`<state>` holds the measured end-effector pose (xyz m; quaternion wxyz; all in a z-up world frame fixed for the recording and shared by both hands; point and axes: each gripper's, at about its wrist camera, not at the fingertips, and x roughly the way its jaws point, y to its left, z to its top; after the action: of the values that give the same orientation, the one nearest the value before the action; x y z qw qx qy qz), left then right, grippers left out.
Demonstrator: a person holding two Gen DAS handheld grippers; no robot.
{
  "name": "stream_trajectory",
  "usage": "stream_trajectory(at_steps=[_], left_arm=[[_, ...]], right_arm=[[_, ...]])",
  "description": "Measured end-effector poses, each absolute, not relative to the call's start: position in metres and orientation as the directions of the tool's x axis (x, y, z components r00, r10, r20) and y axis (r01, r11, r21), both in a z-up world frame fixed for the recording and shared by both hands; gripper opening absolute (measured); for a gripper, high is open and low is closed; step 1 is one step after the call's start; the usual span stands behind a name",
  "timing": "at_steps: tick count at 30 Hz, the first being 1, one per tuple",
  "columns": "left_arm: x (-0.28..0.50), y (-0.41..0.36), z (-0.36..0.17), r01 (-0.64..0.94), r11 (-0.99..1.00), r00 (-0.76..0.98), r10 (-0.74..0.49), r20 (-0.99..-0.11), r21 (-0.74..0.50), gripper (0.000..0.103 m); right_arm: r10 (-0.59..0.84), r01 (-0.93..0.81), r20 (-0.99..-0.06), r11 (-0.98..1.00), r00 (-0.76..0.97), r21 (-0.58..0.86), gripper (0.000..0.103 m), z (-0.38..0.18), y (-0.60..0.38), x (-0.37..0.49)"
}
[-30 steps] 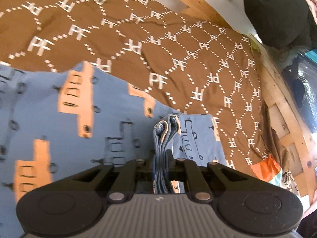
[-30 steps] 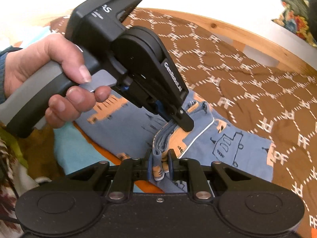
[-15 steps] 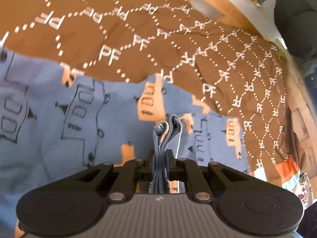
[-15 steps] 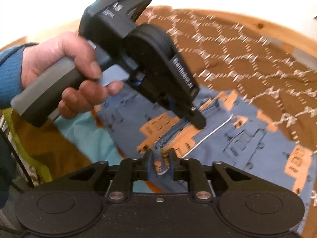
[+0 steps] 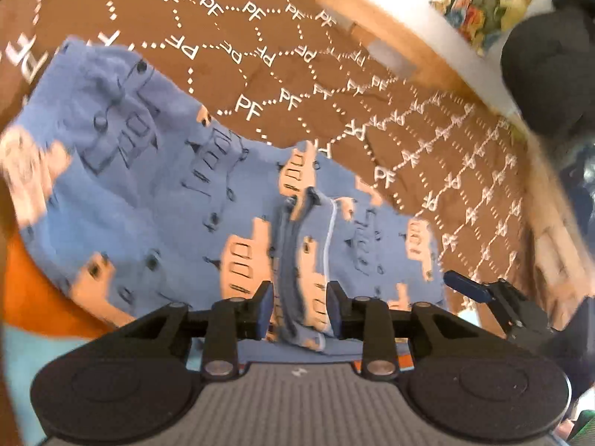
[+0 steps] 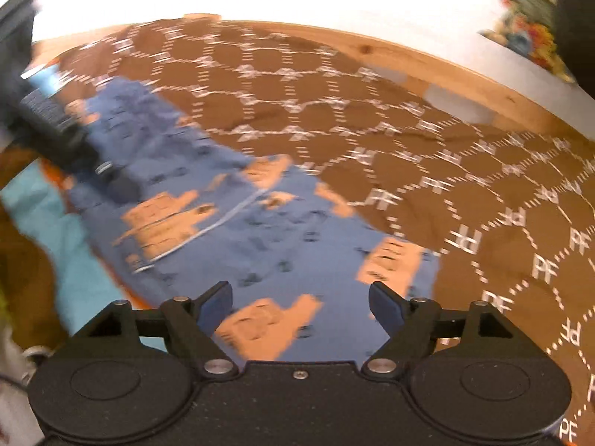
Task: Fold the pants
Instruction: 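Open the right tool and release the pants while the left tool keeps holding, then lift the pants end with the left tool and fold it over the rest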
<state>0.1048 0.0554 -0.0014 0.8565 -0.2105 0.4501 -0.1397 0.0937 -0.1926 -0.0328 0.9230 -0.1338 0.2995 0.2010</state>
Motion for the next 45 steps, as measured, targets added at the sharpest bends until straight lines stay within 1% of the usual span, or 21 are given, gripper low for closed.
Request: stream_trajectory(at_steps=[1, 4, 7, 9, 10, 14, 16, 19, 22, 24, 26, 28, 30, 34, 38, 40, 41, 42, 43, 44, 45], left_arm=[[0.105, 0.052, -0.005, 0.046, 0.874, 0.550, -0.427, -0.718, -0.484, 0.034], [0.107, 0.044, -0.013, 0.060, 0.890, 0.548, -0.408, -0.731, -0.452, 0.034], [0.109, 0.044, -0.020, 0.036, 0.890, 0.559, -0.395, -0.729, -0.455, 0.034], [0.114, 0.040, -0.031, 0.002, 0.903, 0.521, -0.367, -0.771, -0.429, 0.032], [0.114, 0.042, -0.034, -0.005, 0.901, 0.522, -0.368, -0.769, -0.435, 0.032], [0.113, 0.043, -0.034, -0.018, 0.894, 0.520, -0.374, -0.768, -0.448, 0.032], [0.112, 0.042, -0.035, -0.013, 0.897, 0.522, -0.371, -0.768, -0.441, 0.032], [0.111, 0.040, -0.036, -0.004, 0.906, 0.523, -0.359, -0.773, -0.423, 0.032], [0.105, 0.040, -0.028, -0.006, 0.908, 0.518, -0.355, -0.778, -0.418, 0.032], [0.096, 0.045, -0.017, 0.000, 0.913, 0.524, -0.348, -0.778, -0.408, 0.039], [0.087, 0.054, -0.005, -0.002, 0.914, 0.536, -0.341, -0.772, -0.405, 0.052], [0.076, 0.067, 0.009, -0.012, 0.915, 0.568, -0.325, -0.756, -0.403, 0.054], [0.062, 0.085, 0.020, -0.056, 0.925, 0.622, -0.262, -0.737, -0.376, 0.053], [0.042, 0.124, 0.029, -0.169, 0.943, 0.712, -0.084, -0.697, -0.286, 0.044], [0.048, 0.147, 0.025, -0.255, 0.888, 0.757, -0.063, -0.651, -0.382, 0.044], [0.054, 0.148, 0.023, -0.284, 0.880, 0.778, -0.019, -0.628, -0.380, 0.044], [0.057, 0.148, 0.023, -0.298, 0.880, 0.789, 0.009, -0.614, -0.369, 0.041], [0.060, 0.146, 0.024, -0.312, 0.884, 0.799, 0.047, -0.599, -0.348, 0.037], [0.063, 0.143, 0.024, -0.317, 0.893, 0.804, 0.075, -0.589, -0.320, 0.022], [0.064, 0.141, 0.025, -0.316, 0.905, 0.808, 0.098, -0.581, -0.286, 0.018], [0.065, 0.135, 0.025, -0.308, 0.916, 0.813, 0.114, -0.570, -0.256, 0.018]], right_arm=[[0.280, -0.431, -0.605, 0.895, 0.745, -0.117, 0.085, -0.033, -0.196, 0.099], [0.276, -0.414, -0.594, 0.904, 0.756, -0.106, 0.092, -0.035, -0.204, 0.109], [0.289, -0.436, -0.581, 0.891, 0.761, -0.128, 0.093, -0.037, -0.202, 0.129], [0.295, -0.460, -0.576, 0.873, 0.762, -0.162, 0.093, -0.036, -0.192, 0.145], [0.302, -0.475, -0.570, 0.861, 0.764, -0.181, 0.093, -0.034, -0.185, 0.152], [0.399, -0.571, -0.526, 0.792, 0.751, -0.214, 0.095, -0.031, -0.152, 0.178], [0.410, -0.597, -0.537, 0.768, 0.737, -0.232, 0.095, -0.038, -0.137, 0.191], [0.379, -0.613, -0.593, 0.747, 0.710, -0.257, 0.097, -0.056, -0.122, 0.206], [0.387, -0.579, -0.560, 0.787, 0.733, -0.214, 0.097, -0.046, -0.129, 0.200], [0.386, -0.550, -0.519, 0.809, 0.763, -0.207, 0.097, -0.036, -0.136, 0.185], [0.385, -0.531, -0.493, 0.824, 0.780, -0.198, 0.100, -0.029, -0.143, 0.166], [0.385, -0.522, -0.482, 0.832, 0.787, -0.188, 0.102, -0.026, -0.147, 0.149], [0.392, -0.525, -0.475, 0.831, 0.788, -0.183, 0.102, -0.027, -0.148, 0.130], [0.405, -0.539, -0.487, 0.825, 0.774, -0.172, 0.102, -0.034, -0.141, 0.110], [0.406, -0.550, -0.514, 0.819, 0.756, -0.163, 0.102, -0.042, -0.134, 0.106], [0.403, -0.550, -0.530, 0.822, 0.746, -0.149, 0.102, -0.046, -0.134, 0.106], [0.401, -0.549, -0.538, 0.823, 0.741, -0.143, 0.102, -0.048, -0.134, 0.106], [0.397, -0.550, -0.550, 0.823, 0.735, -0.141, 0.102, -0.051, -0.133, 0.105], [0.392, -0.551, -0.560, 0.823, 0.730, -0.142, 0.102, -0.053, -0.133, 0.105], [0.388, -0.552, -0.567, 0.821, 0.726, -0.145, 0.102, -0.056, -0.133, 0.103], [0.387, -0.553, -0.570, 0.820, 0.725, -0.146, 0.102, -0.057, -0.133, 0.102]])
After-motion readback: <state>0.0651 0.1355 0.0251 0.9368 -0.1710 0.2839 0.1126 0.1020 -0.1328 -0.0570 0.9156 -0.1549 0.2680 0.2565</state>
